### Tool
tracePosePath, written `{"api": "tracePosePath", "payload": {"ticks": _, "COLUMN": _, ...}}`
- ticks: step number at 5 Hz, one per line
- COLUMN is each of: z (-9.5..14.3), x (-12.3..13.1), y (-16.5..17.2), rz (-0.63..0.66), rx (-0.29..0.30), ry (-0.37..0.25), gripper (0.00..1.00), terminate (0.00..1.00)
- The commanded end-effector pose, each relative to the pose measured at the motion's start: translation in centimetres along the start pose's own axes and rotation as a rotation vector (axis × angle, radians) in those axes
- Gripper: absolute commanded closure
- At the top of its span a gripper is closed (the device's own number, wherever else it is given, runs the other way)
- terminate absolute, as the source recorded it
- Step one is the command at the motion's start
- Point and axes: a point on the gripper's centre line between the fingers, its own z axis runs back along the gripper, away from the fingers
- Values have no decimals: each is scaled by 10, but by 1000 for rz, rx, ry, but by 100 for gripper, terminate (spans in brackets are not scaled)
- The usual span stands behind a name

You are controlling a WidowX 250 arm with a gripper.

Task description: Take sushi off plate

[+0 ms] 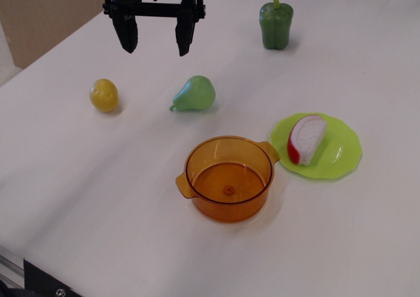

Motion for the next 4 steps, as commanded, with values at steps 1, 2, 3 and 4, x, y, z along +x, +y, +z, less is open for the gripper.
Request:
{"api": "tracePosePath", "payload": {"ticks": 1, "z": 0, "x": 0, "y": 0, "rz": 0, "rx": 0, "ry": 0, "gripper": 0, "terminate": 0}}
{"api": "tracePosePath", "payload": {"ticks": 2, "z": 4, "x": -2, "y": -40, "rz": -100, "rx": -8, "ry": -34, "gripper": 0, "terminate": 0}}
{"api": "tracePosePath", "payload": {"ticks": 3, "z": 7, "x": -18, "y": -72, "rz": -175, "rx": -45, "ry": -50, "gripper": 0, "terminate": 0}}
{"api": "tracePosePath", "payload": {"ticks": 4, "z": 5, "x": -29, "y": -105, "rz": -264, "rx": -69, "ry": -59, "gripper": 0, "terminate": 0}}
